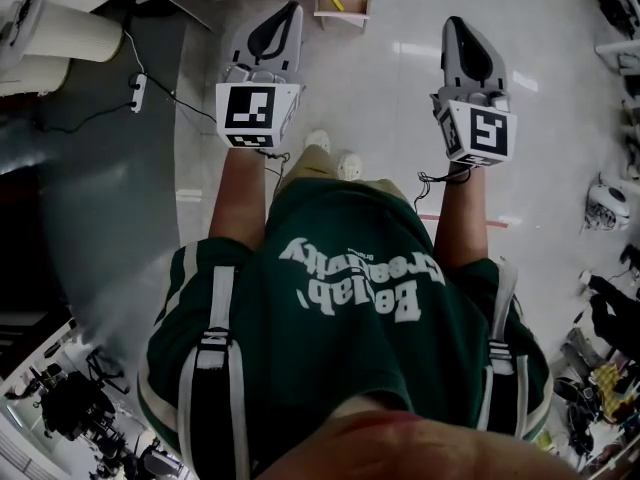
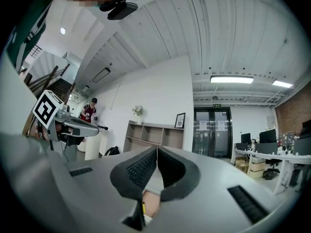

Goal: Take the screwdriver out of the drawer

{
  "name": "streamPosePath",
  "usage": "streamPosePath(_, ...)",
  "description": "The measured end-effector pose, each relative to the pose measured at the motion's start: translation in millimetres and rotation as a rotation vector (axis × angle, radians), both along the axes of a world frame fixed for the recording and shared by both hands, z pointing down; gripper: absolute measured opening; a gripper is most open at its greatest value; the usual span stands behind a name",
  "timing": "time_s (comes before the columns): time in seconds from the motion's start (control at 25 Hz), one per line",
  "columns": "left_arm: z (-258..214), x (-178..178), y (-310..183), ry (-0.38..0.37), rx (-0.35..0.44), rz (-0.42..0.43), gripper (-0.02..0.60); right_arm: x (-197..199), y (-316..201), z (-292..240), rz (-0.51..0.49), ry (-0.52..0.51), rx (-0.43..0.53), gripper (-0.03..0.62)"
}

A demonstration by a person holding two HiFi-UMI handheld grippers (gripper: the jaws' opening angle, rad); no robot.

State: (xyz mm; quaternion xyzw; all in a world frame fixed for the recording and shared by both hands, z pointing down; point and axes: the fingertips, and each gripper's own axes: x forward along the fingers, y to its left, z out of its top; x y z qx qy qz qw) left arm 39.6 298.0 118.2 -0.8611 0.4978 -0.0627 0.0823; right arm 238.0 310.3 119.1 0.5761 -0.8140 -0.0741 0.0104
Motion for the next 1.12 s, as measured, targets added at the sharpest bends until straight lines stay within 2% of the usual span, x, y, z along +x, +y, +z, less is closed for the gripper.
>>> streamPosePath(0.44, 28.6, -19.9, -81.4, -0.005, -0.030, 0.012, 0.018, -21.7, -82.2, 19.3, 0.008, -0.002, -0.032, 0.034)
streamPosePath(0.72, 29.7, -50.5, -179.0, 0.013, -0.042, 0.034, 0.018, -64.1, -176.3, 23.1, 0.012, 0.010, -0.061, 0.034)
streamPosePath(0.92, 31.3, -51.1, -268.3, 0.014, -0.037, 0.077, 0.018, -77.4, -261.1, 20.6, 0.020, 0.021, -0.051, 0.034)
streamPosePath(1.12, 28.5, -57.3, -340.8, -0.033, -0.012, 0.126, 0.018, -93.9, -325.0, 17.5, 0.054, 0.036, -0.054, 0.034)
